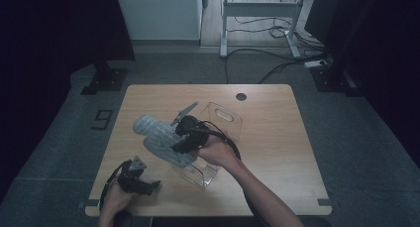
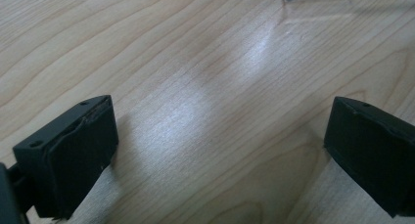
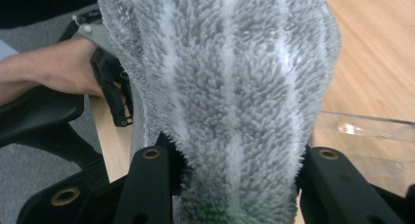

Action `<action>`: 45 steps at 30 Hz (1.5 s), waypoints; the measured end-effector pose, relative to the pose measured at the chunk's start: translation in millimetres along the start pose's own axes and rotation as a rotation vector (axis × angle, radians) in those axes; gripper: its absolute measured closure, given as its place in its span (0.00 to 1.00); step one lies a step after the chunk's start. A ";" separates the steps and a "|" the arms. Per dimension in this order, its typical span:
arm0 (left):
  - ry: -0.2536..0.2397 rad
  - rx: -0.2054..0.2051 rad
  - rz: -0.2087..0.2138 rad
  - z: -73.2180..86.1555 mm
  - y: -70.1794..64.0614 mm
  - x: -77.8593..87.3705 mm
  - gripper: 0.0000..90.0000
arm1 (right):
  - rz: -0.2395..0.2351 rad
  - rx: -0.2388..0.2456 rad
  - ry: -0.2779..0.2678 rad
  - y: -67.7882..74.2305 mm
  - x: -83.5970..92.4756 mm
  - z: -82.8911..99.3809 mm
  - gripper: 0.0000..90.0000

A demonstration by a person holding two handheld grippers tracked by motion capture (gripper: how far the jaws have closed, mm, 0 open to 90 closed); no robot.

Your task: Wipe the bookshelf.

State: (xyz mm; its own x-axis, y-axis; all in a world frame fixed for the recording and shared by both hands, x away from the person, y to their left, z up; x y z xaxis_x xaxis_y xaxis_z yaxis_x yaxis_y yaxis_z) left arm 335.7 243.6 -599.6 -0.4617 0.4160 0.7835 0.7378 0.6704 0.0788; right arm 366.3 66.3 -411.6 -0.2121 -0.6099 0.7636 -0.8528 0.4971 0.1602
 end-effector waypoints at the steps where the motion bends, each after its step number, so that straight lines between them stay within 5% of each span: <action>1: 0.001 0.000 -0.001 0.4 0.5 0.3 0.00 | -0.002 0.002 0.007 1.8 -4.7 0.4 0.66; 11: 0.003 0.009 -0.004 0.9 0.8 0.5 0.00 | 0.034 0.014 0.065 4.2 -35.6 6.6 0.65; 23: 0.005 0.013 -0.010 0.5 1.0 0.4 0.00 | 0.032 0.013 0.061 3.3 -21.7 15.4 0.65; 45: -0.006 0.022 -0.026 -0.2 2.3 -0.9 0.00 | 0.016 0.015 0.021 1.6 10.0 65.2 0.64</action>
State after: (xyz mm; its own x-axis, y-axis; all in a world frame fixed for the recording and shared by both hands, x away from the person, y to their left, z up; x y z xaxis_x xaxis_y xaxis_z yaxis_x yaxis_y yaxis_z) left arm 337.9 244.6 -600.0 -0.4832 0.4020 0.7778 0.7147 0.6942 0.0852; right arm 331.7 20.8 -444.5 -0.2160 -0.5888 0.7789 -0.8563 0.4975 0.1386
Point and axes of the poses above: each handheld gripper's, and its own axes: x roughly backward along the jaws, z roughly out of its underside, y roughly to its left, the point moved 7 cm from there along -x, roughly forward along the jaws, and after that the axes turned 8 degrees about -x, right-handed, at the moved point
